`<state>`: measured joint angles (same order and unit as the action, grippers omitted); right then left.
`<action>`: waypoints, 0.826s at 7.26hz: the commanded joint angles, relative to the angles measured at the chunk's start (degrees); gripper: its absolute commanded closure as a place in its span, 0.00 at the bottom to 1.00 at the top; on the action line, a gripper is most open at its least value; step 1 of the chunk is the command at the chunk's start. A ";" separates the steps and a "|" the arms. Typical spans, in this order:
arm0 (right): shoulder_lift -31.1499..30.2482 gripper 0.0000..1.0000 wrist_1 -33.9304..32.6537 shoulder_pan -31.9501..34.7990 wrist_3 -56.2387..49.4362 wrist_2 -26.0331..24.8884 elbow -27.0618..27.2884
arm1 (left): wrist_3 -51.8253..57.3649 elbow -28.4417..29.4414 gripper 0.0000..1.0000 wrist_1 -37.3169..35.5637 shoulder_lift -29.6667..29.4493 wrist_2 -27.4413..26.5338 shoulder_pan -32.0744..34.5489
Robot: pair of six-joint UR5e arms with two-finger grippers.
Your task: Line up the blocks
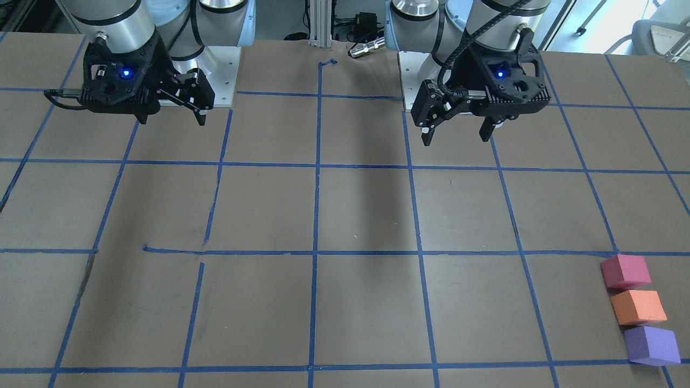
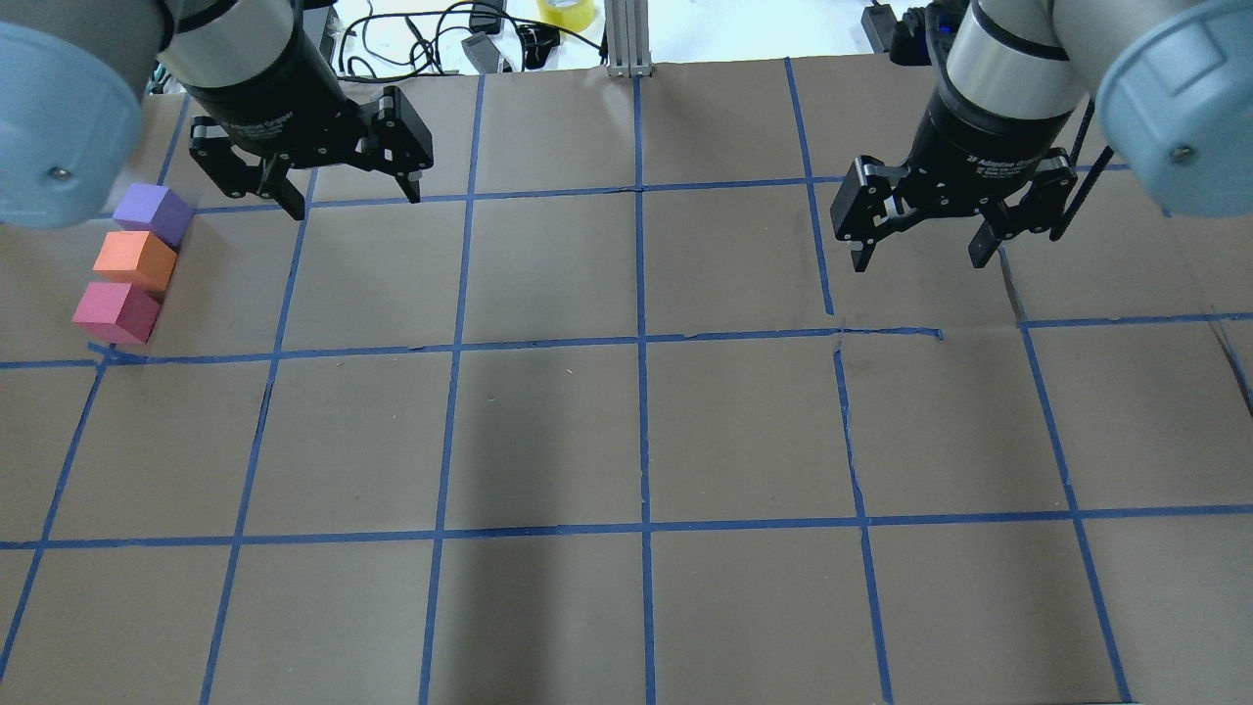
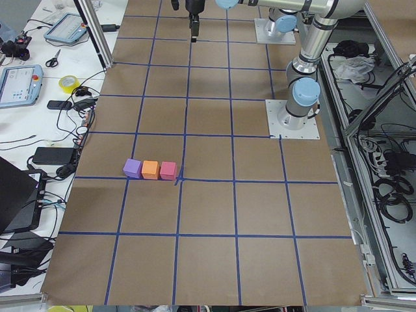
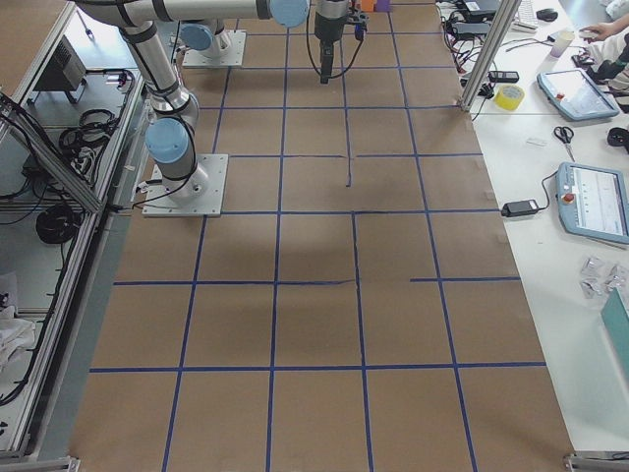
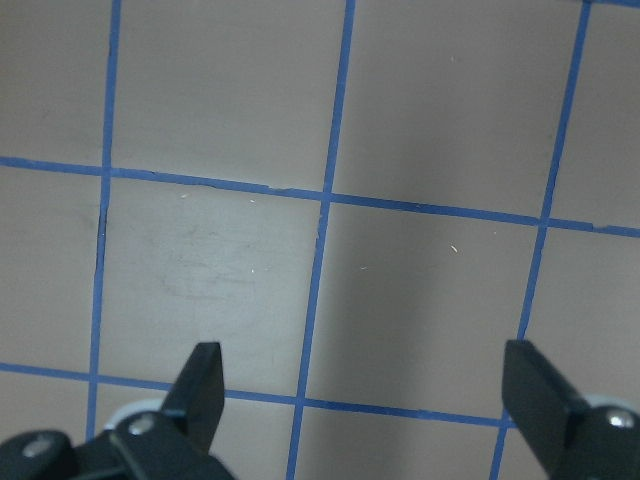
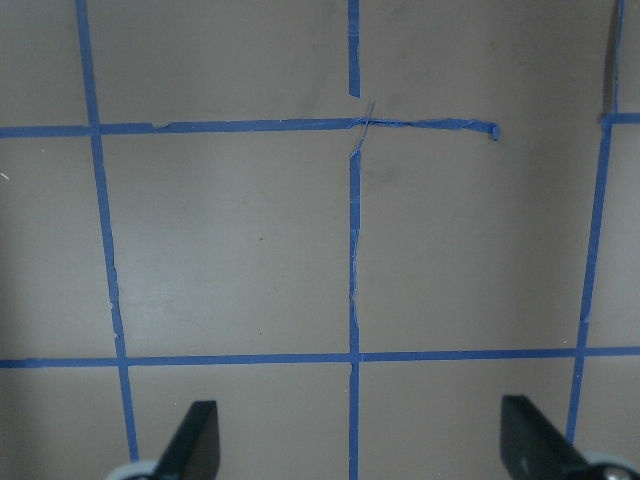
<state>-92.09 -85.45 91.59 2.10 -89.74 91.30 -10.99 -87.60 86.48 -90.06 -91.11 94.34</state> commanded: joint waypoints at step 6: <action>-0.02 0.00 0.02 -0.27 -2.71 -0.09 -0.07 | 4.80 -0.91 0.00 -0.52 -0.20 -0.12 0.93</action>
<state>-92.10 -85.38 91.32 -0.65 -89.82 91.22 -8.97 -88.58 86.07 -89.71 -91.14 95.34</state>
